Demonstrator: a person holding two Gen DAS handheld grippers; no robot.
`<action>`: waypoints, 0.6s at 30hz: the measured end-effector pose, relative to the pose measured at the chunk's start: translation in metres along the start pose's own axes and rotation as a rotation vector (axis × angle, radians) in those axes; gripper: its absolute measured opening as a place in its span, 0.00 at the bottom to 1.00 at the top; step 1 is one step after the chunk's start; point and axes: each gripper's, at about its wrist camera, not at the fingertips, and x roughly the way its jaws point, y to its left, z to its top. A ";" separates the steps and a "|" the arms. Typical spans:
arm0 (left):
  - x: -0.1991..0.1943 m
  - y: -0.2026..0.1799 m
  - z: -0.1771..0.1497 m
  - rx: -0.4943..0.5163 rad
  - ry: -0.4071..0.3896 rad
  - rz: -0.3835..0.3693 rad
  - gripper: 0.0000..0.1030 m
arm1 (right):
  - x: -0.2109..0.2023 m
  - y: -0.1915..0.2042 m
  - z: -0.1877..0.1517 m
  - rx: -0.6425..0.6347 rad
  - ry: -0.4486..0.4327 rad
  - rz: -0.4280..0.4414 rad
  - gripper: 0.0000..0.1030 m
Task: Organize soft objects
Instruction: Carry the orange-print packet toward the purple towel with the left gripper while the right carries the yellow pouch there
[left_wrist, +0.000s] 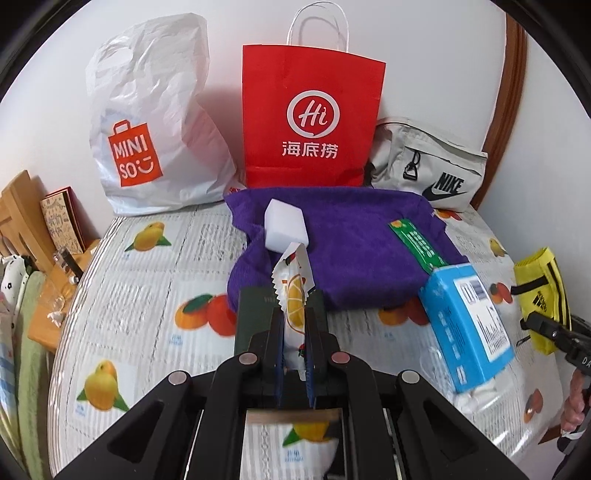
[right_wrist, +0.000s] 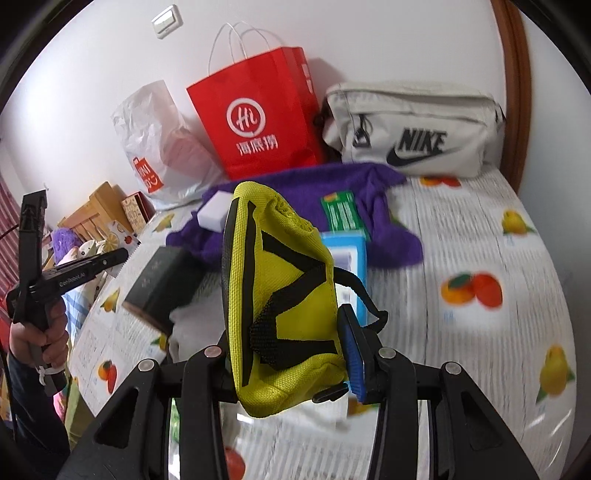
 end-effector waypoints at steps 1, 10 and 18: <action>0.003 0.000 0.004 0.002 0.000 0.005 0.09 | 0.002 0.001 0.006 -0.006 -0.007 0.002 0.40; 0.029 -0.002 0.033 0.010 0.010 0.000 0.09 | 0.036 0.001 0.046 -0.042 -0.012 -0.007 0.40; 0.065 0.001 0.055 0.002 0.042 -0.013 0.09 | 0.075 -0.002 0.077 -0.064 0.007 -0.024 0.40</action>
